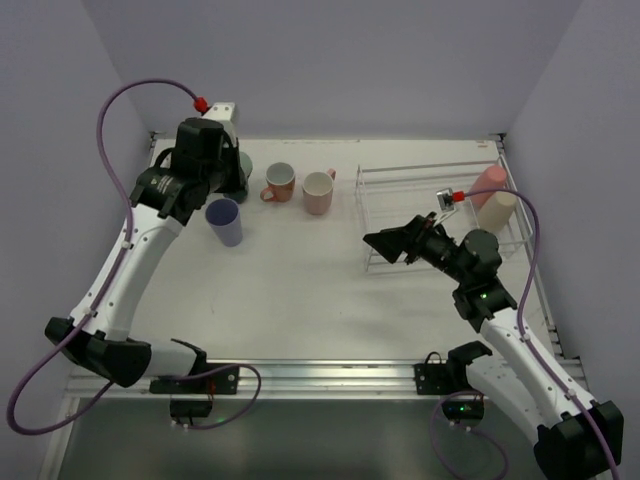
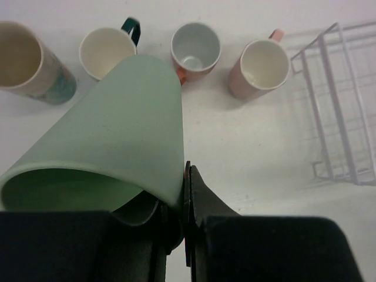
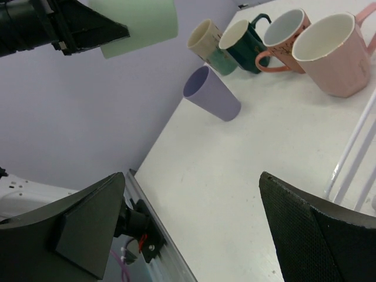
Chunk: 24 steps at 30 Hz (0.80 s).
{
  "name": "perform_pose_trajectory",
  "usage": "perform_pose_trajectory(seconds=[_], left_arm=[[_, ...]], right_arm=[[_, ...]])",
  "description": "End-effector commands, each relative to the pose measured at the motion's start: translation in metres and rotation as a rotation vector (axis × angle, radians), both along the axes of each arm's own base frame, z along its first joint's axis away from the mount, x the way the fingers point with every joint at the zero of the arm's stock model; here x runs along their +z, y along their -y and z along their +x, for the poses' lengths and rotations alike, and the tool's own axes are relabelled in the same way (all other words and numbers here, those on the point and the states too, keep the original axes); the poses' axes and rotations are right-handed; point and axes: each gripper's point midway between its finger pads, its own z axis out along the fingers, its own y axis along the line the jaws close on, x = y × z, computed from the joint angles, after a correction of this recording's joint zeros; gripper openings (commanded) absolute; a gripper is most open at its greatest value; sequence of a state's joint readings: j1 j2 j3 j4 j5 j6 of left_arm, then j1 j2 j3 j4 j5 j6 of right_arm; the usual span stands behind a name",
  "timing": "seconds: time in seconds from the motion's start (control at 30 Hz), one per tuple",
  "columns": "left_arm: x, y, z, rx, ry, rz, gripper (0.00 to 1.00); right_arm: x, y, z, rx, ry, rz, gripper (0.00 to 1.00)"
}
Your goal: Unload the cups from the dish rack
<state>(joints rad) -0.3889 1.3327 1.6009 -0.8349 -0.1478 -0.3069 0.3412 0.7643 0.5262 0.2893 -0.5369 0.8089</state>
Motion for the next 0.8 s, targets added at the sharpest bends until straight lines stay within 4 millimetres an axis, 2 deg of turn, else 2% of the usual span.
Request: perform_pose_trajectory(seconds=[0.0, 0.07, 0.2, 0.3, 0.4, 0.77], left_arm=[[-0.020, -0.021, -0.019, 0.016, -0.140, 0.142, 0.00], [-0.030, -0.026, -0.022, 0.029, -0.200, 0.179, 0.00], [-0.037, -0.031, -0.028, 0.040, -0.252, 0.208, 0.00], [-0.044, -0.044, -0.033, 0.087, -0.278, 0.256, 0.00], [-0.057, -0.046, -0.036, 0.087, -0.321, 0.282, 0.00], [-0.083, -0.037, -0.015, 0.041, -0.369, 0.323, 0.00]], right_arm=[[-0.001, 0.002, 0.000, -0.003, 0.010, -0.059, 0.99], [-0.002, 0.001, 0.000, 0.004, 0.011, -0.073, 0.99], [-0.005, 0.004, 0.002, -0.014, 0.003, -0.080, 0.99], [-0.007, 0.003, 0.002, -0.006, -0.002, -0.084, 0.99], [-0.006, 0.002, 0.001, 0.001, -0.002, -0.078, 0.99], [-0.008, 0.001, 0.001, 0.003, -0.008, -0.082, 0.99]])
